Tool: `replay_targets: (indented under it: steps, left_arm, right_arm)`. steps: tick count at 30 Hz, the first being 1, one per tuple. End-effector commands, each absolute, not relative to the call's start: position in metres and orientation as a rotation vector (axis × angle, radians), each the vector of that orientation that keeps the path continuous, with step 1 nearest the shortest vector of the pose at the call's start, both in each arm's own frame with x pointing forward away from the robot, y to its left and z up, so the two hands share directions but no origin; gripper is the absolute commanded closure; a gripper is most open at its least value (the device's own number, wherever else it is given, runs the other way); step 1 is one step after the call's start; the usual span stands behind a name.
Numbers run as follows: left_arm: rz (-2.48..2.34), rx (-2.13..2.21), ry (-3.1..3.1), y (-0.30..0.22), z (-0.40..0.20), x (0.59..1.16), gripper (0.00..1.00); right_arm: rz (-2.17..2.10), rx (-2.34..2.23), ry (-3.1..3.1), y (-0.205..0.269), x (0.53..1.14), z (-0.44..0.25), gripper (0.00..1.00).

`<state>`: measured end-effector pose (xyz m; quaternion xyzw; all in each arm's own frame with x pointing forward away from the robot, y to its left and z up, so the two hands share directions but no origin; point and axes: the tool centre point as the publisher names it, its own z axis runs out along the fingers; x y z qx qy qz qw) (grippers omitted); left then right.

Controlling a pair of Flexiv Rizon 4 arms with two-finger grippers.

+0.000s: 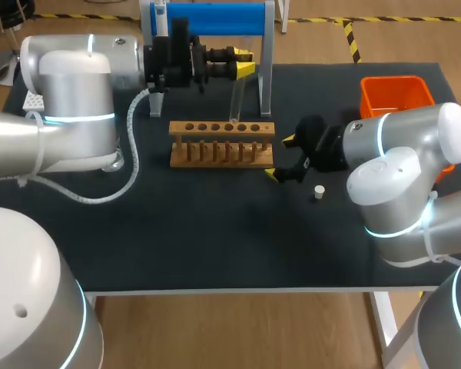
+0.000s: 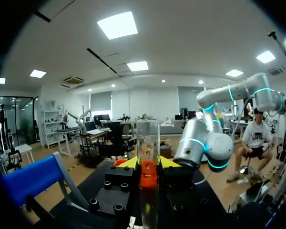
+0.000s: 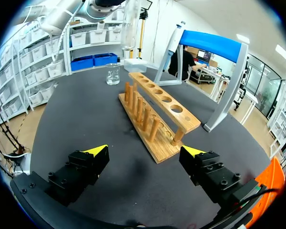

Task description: Invert the test tube, pick up the pipette, mount the tip to pipette, aspirate from beaker and dispense into the tube, eject the tip, return the pipette, and cap with the stopper.

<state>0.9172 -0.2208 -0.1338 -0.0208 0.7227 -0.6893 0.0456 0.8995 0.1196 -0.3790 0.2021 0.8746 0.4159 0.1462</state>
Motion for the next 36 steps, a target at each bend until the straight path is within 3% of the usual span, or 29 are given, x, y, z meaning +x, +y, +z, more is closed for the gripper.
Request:
replay_targets:
  steps: [1, 36]
  left_arm:
    - [-2.102, -0.069, 2.206, -0.222, -0.134, 0.917, 1.0]
    - [-2.137, -0.056, 2.096, -0.223, -0.155, 0.941, 1.0]
  right_arm:
    - [1.192, 0.581, 2.523, 0.119, 0.9, -0.377, 0.0]
    - [1.192, 0.581, 2.523, 0.119, 0.9, -0.377, 0.0]
